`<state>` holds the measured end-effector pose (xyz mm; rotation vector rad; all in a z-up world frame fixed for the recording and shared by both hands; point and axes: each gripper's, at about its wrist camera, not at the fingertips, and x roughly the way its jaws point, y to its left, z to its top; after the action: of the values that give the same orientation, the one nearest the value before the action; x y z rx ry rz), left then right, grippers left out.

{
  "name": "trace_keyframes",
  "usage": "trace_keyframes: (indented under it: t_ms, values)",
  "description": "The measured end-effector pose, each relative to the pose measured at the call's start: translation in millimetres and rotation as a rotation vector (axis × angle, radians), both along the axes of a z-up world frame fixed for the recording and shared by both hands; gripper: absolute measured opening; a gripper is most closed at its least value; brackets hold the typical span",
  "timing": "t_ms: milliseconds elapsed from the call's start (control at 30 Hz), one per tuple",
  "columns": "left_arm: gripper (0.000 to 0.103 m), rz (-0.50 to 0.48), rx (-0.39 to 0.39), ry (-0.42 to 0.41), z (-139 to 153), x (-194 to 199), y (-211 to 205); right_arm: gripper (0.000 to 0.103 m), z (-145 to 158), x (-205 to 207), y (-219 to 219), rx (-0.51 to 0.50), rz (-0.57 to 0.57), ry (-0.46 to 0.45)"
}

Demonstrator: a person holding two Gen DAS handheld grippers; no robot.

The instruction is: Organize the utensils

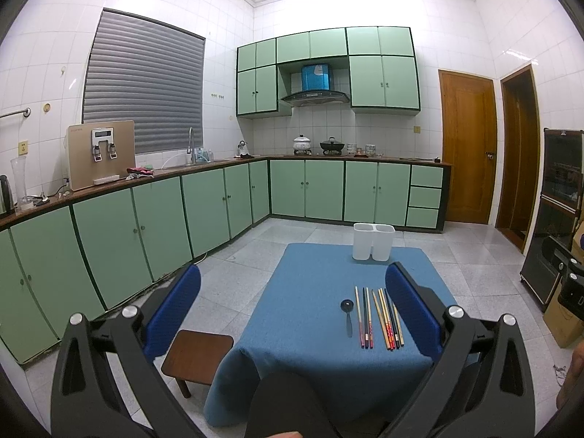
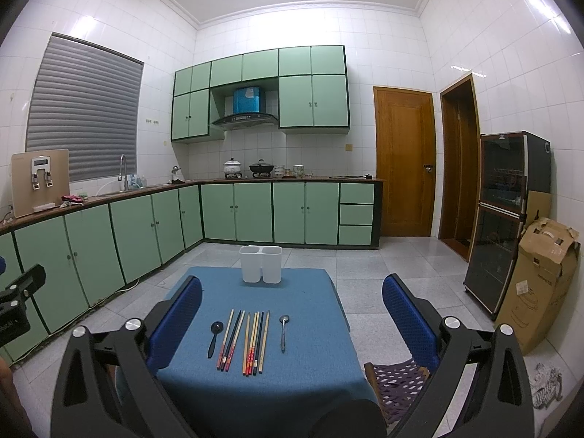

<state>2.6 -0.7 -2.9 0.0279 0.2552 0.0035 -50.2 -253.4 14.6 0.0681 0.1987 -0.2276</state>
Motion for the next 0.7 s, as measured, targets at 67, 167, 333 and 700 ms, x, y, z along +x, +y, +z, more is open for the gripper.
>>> trace_keyframes:
  t_ms: [67,167,333,700]
  values:
    - [0.098,0.0,0.0,0.0,0.6,0.0,-0.1,0.097,-0.1,0.4,0.1,0.0,0.0,0.0]
    - [0.098,0.0,0.001,0.002,0.0,1.2,0.3,0.097,0.1,-0.1,0.3,0.0,0.0,0.001]
    - [0.098,0.001,-0.001,-0.001,0.9,0.3,-0.8,0.097,-0.5,-0.4,-0.5,0.0,0.001,0.0]
    - [0.098,0.001,-0.002,-0.002,1.0,-0.1,-0.4,0.097,-0.1,-0.2,-0.6,0.0,0.001,0.001]
